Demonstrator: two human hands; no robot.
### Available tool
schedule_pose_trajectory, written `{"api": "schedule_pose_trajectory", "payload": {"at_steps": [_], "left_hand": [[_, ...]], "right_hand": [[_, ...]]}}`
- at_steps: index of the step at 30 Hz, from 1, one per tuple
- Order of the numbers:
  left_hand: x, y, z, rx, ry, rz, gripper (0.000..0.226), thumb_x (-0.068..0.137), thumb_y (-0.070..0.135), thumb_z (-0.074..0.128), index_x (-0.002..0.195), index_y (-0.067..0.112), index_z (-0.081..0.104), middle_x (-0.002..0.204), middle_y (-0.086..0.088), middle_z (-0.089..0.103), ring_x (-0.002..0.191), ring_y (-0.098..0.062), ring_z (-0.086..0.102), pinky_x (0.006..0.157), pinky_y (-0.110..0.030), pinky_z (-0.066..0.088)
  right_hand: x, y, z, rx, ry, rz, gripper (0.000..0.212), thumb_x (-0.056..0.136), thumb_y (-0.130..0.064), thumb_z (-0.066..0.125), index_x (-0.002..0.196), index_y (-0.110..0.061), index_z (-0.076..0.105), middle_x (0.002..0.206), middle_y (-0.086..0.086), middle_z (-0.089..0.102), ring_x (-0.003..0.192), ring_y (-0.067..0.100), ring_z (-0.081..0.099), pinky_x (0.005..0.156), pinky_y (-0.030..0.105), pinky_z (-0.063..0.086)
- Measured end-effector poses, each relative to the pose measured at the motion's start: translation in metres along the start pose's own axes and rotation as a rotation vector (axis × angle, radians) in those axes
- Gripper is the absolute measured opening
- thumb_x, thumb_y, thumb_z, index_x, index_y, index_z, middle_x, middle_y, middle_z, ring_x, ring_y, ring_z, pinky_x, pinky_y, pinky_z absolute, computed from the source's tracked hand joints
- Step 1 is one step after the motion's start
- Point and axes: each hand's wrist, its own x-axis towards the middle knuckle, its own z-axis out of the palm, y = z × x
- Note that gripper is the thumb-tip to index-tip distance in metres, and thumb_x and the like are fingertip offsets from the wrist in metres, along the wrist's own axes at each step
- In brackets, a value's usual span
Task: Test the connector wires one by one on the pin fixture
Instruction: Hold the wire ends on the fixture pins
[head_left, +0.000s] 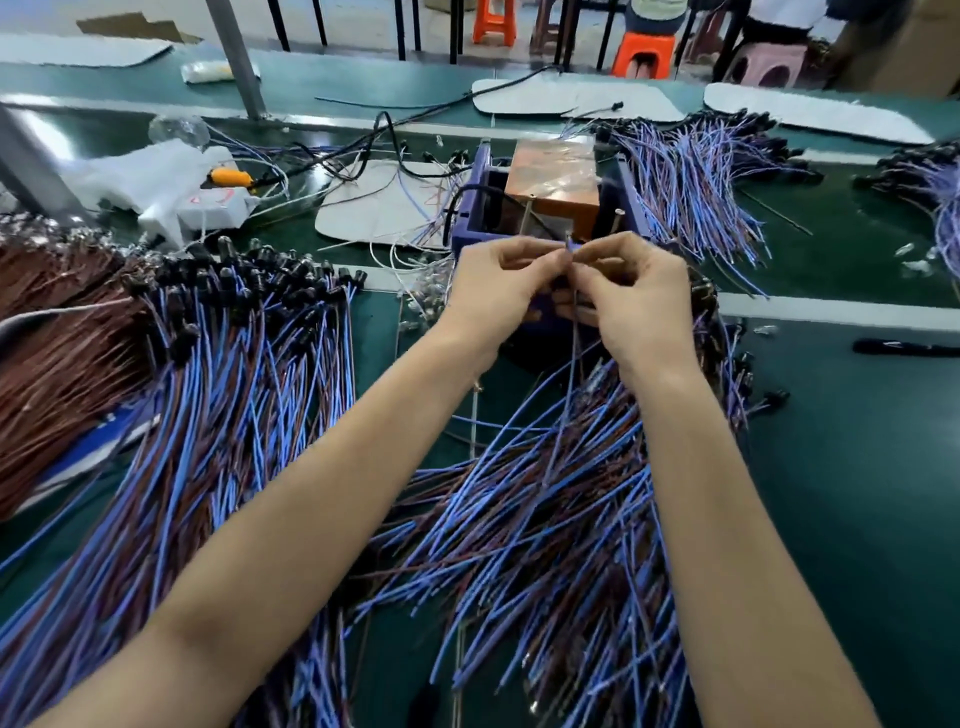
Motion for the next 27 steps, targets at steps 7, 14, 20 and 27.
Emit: {"api": "schedule_pose_trajectory", "payload": {"at_steps": [7, 14, 20, 27], "left_hand": [[-0.002, 0.014, -0.002, -0.021, 0.061, 0.083, 0.018, 0.099, 0.011, 0.047, 0.085, 0.021, 0.050, 0.076, -0.001, 0.070, 0.044, -0.005, 0.056, 0.041, -0.017, 0.042], [0.005, 0.031, -0.032, -0.169, 0.185, 0.467, 0.006, 0.096, 0.004, 0.052, 0.093, 0.009, 0.052, 0.077, -0.010, 0.067, 0.066, -0.016, 0.067, 0.067, -0.030, 0.056], [0.012, 0.031, -0.046, 0.044, 0.177, 0.612, 0.004, 0.090, 0.007, 0.061, 0.090, 0.011, 0.061, 0.082, -0.002, 0.069, 0.073, -0.012, 0.068, 0.073, -0.029, 0.056], [0.018, 0.016, -0.048, 0.540, 0.010, 0.295, 0.008, 0.087, 0.006, 0.065, 0.081, 0.012, 0.065, 0.067, -0.004, 0.068, 0.046, -0.006, 0.059, 0.055, -0.021, 0.051]], "right_hand": [[0.001, -0.006, -0.007, 0.022, 0.063, -0.008, 0.023, 0.091, -0.002, 0.058, 0.079, -0.021, 0.055, 0.074, 0.004, 0.064, 0.061, 0.018, 0.067, 0.067, 0.039, 0.060], [0.005, -0.013, -0.047, 0.118, 0.376, -0.097, 0.020, 0.095, -0.002, 0.050, 0.088, -0.021, 0.048, 0.065, -0.014, 0.069, 0.064, 0.003, 0.064, 0.057, 0.022, 0.049], [0.002, -0.017, -0.056, 0.262, 0.431, -0.155, 0.020, 0.094, 0.000, 0.051, 0.087, -0.019, 0.051, 0.065, -0.007, 0.066, 0.065, 0.015, 0.069, 0.066, 0.033, 0.060], [0.015, 0.012, -0.046, -0.332, 0.344, -0.100, 0.008, 0.085, -0.014, 0.068, 0.087, -0.022, 0.068, 0.082, 0.002, 0.068, 0.074, 0.013, 0.060, 0.077, 0.025, 0.048]]}}
